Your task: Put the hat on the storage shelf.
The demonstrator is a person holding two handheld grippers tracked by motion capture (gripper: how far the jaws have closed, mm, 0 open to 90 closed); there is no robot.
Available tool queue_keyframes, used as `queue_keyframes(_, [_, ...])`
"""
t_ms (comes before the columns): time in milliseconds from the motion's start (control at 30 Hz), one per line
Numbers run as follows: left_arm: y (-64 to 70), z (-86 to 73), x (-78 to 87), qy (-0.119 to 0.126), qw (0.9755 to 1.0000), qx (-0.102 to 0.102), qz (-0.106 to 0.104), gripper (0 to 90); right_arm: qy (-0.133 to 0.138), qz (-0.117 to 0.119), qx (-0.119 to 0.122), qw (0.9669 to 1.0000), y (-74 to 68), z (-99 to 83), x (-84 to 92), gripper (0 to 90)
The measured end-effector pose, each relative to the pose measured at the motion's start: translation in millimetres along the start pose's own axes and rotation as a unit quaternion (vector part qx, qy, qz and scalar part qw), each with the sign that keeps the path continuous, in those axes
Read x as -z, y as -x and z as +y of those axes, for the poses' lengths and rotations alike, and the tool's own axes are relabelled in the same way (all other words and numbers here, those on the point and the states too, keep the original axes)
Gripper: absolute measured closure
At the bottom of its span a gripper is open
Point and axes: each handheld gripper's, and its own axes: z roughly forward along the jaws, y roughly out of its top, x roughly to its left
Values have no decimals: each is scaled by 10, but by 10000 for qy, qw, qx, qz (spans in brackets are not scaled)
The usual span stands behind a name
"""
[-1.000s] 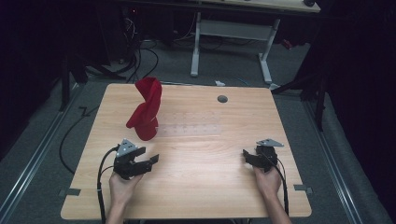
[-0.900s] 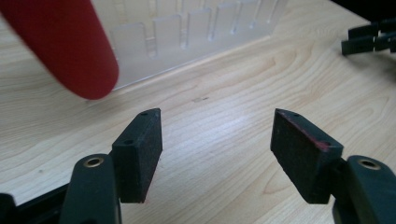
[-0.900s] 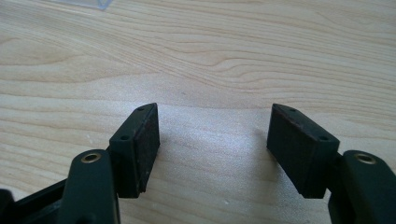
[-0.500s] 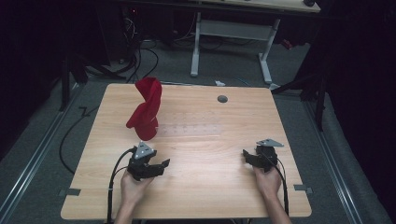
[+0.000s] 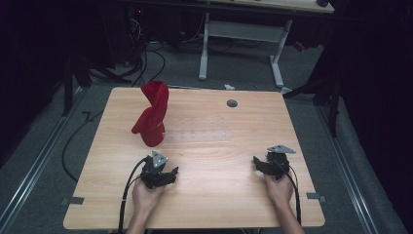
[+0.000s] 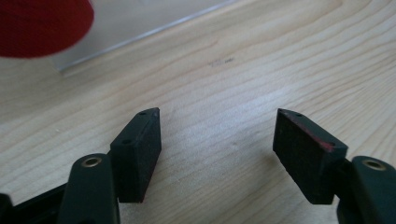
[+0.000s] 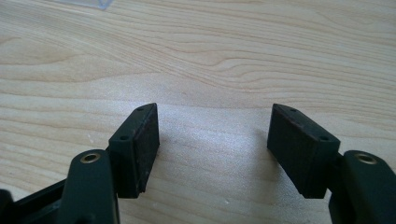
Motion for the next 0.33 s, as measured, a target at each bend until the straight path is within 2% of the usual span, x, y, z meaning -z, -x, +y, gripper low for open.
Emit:
queue_keyframes(100, [-6,12,-17,-26,10000,60,-44,300,0,0,-1,10000,0,0,0,344])
queue_keyframes(333, [-12,16,-23,-51,10000,38,-49,287,0,1,1,10000,0,0,0,343])
